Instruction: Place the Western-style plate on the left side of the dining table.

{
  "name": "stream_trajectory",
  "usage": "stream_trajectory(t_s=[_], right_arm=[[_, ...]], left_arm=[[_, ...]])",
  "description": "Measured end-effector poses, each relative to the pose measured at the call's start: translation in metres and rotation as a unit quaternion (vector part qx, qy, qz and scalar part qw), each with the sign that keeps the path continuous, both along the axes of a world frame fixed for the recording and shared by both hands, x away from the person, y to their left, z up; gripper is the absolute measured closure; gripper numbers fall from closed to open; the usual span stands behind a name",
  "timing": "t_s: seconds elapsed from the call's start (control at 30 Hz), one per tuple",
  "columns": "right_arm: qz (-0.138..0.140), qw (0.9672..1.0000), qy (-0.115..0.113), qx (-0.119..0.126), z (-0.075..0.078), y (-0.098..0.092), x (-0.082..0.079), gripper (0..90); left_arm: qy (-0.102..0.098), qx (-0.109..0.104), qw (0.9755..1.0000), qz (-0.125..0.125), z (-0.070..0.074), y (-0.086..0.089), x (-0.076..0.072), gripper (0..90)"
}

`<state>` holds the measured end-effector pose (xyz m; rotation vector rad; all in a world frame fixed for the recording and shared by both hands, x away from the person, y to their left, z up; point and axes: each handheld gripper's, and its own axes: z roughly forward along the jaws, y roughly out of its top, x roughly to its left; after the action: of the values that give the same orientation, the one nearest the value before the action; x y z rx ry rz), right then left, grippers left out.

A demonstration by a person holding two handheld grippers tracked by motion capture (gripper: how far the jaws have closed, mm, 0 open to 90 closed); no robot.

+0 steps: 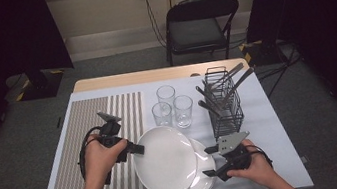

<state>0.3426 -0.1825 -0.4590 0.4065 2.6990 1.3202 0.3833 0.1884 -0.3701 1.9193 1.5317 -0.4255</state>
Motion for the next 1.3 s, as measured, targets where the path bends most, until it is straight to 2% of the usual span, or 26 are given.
stream_trajectory(t_s=[0.03,0.2,0.23,0.33,0.4,0.43,0.53,0.73,0.8,1.17,1.3], right_arm=[[-0.001,1.0000,0.007,0.003,0.000,-0.001,0.000,20.4],[0.007,0.9999,0.007,0.008,0.001,-0.004,0.000,16.2],[0.004,0.9999,0.009,0.010,0.003,-0.006,0.000,16.1],[0.003,0.9998,0.013,0.014,0.003,-0.010,0.000,16.2],[0.002,0.9999,0.013,0.011,0.004,-0.012,0.000,16.2],[0.003,0.9999,0.011,0.010,0.004,-0.014,0.000,16.2],[0.002,0.9998,0.015,0.011,0.004,-0.018,-0.001,16.1],[0.003,0.9998,0.019,0.006,0.005,-0.029,-0.002,16.2],[0.002,0.9997,0.022,0.004,0.005,-0.032,-0.002,16.2],[-0.002,0.9995,0.031,-0.010,0.002,-0.043,0.000,16.2],[-0.007,0.9994,0.031,-0.013,0.001,-0.045,0.000,16.2]], left_arm=[[-0.001,-0.001,1.0000,0.001,0.001,0.001,0.000,85.7],[-0.001,0.004,1.0000,-0.002,0.006,0.003,0.001,85.8],[0.001,-0.004,1.0000,-0.003,0.008,0.004,0.002,85.9],[0.001,-0.010,1.0000,-0.002,0.010,0.007,0.003,86.0],[-0.001,-0.013,0.9999,0.000,0.012,0.008,0.003,85.8],[-0.001,-0.006,1.0000,0.001,0.016,0.010,0.003,85.9],[-0.003,-0.003,1.0000,0.007,0.019,0.011,0.003,85.7],[-0.004,-0.012,0.9998,0.013,0.024,0.019,0.004,85.8],[-0.003,-0.009,0.9998,0.016,0.026,0.021,0.004,85.7],[-0.001,-0.018,0.9994,0.030,0.030,0.035,0.004,85.7],[-0.008,-0.016,0.9993,0.032,0.031,0.041,0.004,85.6]])
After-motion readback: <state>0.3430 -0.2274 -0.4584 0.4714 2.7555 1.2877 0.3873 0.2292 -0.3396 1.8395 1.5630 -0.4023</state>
